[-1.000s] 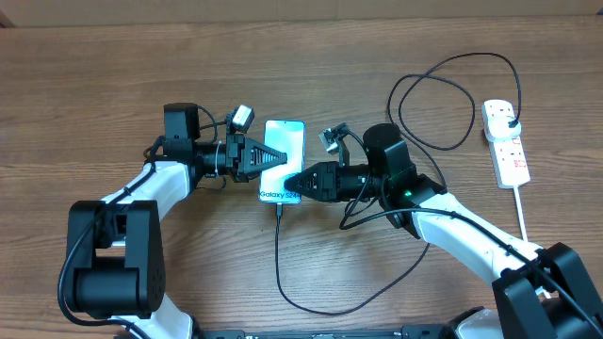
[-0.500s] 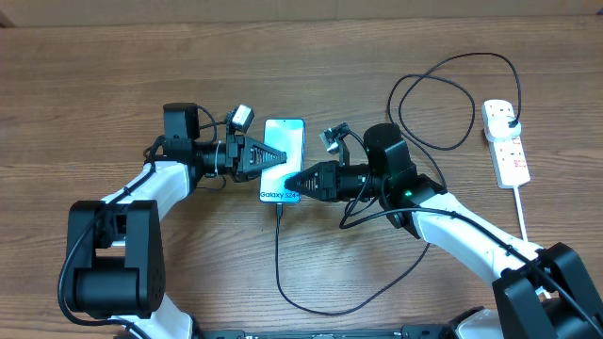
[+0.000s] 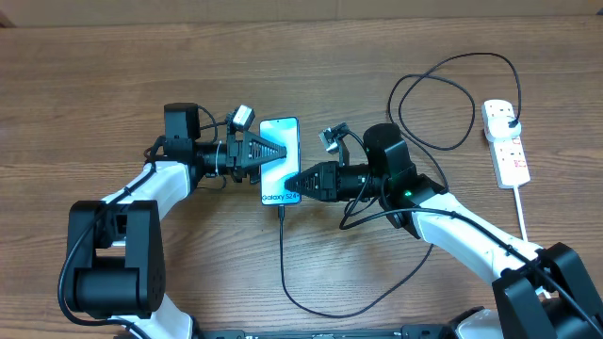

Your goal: Plug charger to phone and switch on socket

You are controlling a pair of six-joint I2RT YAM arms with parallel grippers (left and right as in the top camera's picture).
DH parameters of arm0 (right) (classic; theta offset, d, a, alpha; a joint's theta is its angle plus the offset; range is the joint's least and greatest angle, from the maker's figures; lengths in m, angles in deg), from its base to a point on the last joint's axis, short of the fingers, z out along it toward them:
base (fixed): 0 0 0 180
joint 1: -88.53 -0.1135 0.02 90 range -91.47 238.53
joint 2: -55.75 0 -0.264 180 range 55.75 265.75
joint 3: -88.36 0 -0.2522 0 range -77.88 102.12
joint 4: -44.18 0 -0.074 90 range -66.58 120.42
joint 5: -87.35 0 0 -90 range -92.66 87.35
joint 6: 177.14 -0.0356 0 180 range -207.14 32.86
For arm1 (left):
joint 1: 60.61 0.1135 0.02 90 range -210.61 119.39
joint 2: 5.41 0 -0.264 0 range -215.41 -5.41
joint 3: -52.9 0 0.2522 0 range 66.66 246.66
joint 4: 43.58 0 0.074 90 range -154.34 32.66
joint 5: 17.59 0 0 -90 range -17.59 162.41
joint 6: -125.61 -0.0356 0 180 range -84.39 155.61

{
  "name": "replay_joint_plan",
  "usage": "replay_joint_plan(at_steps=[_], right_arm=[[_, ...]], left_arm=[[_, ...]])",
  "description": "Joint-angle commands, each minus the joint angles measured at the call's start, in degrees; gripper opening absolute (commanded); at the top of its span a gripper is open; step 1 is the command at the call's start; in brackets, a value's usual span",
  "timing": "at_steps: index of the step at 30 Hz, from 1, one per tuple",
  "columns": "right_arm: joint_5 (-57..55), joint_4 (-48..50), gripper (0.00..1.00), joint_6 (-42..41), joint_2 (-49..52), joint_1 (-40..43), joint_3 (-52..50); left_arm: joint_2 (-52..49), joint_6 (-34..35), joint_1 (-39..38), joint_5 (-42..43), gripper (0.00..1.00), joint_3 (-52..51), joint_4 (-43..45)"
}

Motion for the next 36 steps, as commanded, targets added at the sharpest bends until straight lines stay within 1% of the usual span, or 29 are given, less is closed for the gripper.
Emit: replay_joint_plan(at_steps=[1,2,7,14,19,23,27,30,33,36], right_arm=[[-0.07,-0.20,0.04,1.33,-1.11,0.39,0.81],[-0.76,-1.18,0.04,1.33,-1.11,0.66,0.81],[-3.54,-8.22,0.04,1.55,-1.11,2.58,0.81],[-3.61,-12.26,0.04,3.32,-1.11,4.48,0.81],[-9.25,-17.46,0.04,3.48,-1.11,4.79,0.81],[-11.30,-20.63,0.04,3.74,-1.11,4.76,0.81],[-11.54,-22.91,0.04,6.54,-1.11,4.48,0.76],[-12.61,-24.87,0.04,7.13,-1.11,4.44,0.74],[-15.30,-26.29,0.04,7.58,-1.11,4.44,0.50],[-18.27,-26.14,0.04,7.54,-1.11,4.39,-0.39]], left_arm=[[-0.26,-0.57,-0.24,0.22,0.97,-0.13,0.42],[-0.26,-0.57,-0.20,0.24,1.00,-0.13,0.52],[-0.26,-0.52,0.81,-0.74,1.00,-0.13,1.51],[-0.26,-0.57,3.43,-2.73,1.00,-0.13,1.51],[-0.26,-1.18,5.31,-3.19,1.00,-0.13,1.49],[-0.26,-1.18,6.75,-7.98,1.00,-0.13,1.46],[-0.26,-1.18,7.82,-16.52,1.00,-0.13,1.40],[-0.26,-1.18,7.89,-20.72,1.00,-0.13,1.20],[-0.26,-1.16,7.89,-24.65,0.99,-0.13,1.22],[-0.26,-1.14,7.85,-30.97,1.00,-0.13,1.22]])
